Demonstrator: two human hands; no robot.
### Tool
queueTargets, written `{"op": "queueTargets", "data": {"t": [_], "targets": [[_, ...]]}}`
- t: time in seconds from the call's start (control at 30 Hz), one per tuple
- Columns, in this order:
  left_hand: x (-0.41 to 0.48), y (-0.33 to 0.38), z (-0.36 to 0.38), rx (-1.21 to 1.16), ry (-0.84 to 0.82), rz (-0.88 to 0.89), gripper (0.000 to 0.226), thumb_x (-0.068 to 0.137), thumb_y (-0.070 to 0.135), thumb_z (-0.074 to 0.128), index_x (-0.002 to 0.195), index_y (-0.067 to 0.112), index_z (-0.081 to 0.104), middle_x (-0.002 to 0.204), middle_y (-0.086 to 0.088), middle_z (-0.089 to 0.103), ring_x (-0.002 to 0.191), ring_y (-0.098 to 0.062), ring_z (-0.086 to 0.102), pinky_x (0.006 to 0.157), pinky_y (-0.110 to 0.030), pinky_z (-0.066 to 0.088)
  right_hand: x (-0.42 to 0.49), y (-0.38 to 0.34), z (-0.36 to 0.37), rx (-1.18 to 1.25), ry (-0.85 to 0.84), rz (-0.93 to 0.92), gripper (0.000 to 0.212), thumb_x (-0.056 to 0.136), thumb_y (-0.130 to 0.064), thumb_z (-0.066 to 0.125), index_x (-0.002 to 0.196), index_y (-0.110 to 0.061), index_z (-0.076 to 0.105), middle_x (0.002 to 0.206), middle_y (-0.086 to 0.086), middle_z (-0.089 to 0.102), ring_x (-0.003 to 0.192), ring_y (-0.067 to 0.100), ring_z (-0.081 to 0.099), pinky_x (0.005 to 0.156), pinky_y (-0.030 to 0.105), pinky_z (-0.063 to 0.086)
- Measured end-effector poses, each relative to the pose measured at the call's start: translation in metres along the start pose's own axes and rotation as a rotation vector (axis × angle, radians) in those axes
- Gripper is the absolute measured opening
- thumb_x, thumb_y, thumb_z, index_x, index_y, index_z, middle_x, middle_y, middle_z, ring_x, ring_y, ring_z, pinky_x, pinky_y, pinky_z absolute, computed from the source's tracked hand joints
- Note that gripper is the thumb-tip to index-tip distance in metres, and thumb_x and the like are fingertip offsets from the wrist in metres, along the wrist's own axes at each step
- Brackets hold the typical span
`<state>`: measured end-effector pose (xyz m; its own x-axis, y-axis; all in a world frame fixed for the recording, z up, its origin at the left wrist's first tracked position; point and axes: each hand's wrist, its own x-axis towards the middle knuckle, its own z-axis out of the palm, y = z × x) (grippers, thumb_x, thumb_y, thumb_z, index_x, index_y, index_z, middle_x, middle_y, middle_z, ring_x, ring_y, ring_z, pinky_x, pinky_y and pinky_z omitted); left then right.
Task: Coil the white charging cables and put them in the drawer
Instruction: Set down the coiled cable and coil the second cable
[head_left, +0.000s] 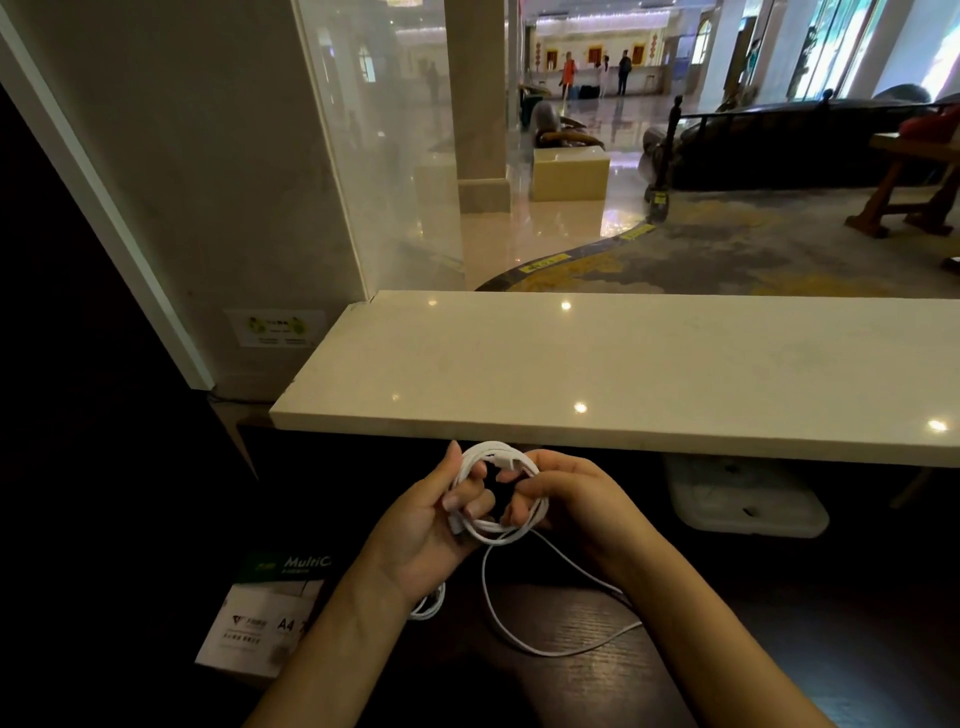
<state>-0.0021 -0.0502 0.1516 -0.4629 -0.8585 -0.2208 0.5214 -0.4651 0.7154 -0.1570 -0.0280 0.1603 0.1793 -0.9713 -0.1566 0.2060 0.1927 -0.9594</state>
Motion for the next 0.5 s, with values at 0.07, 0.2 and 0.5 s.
{"op": "queueTargets", "data": {"t": [0.07,0.2,0.5], "targets": [[0.002,-0.005,0.000,-0.166,0.002,0.020,0.032,0.081,0.036,0.045,0.069,0.010,0.057,0.040,0.005,0.036,0.041,-0.006,0.040,0.050,-0.020,0.044,0.000,0.004,0.001,-0.064,-0.015,-0.039,0.023,0.083,0.007,0.045,0.090,-0.003,0.065,0.059,0.011,0.062,0.062,0.020,0.058,0.073,0.034,0.046],[0.006,-0.014,-0.004,-0.312,0.021,0.044,0.033,0.084,0.035,0.043,0.069,0.010,0.058,0.040,0.005,0.035,0.039,-0.005,0.036,0.050,-0.025,0.050,-0.007,0.014,0.008,-0.125,0.001,-0.092,0.021,0.090,0.004,0.044,0.096,-0.003,0.062,0.062,0.006,0.061,0.061,0.008,0.060,0.064,0.017,0.049],[0.000,-0.023,-0.008,-0.235,0.047,0.016,0.025,0.084,0.029,0.049,0.076,0.008,0.061,0.040,0.007,0.031,0.037,-0.005,0.030,0.047,-0.015,0.034,-0.008,0.010,0.000,-0.653,0.164,-0.305,0.038,0.079,-0.016,0.069,0.114,-0.021,0.053,0.091,-0.003,0.058,0.075,0.000,0.056,0.066,0.011,0.046]]}}
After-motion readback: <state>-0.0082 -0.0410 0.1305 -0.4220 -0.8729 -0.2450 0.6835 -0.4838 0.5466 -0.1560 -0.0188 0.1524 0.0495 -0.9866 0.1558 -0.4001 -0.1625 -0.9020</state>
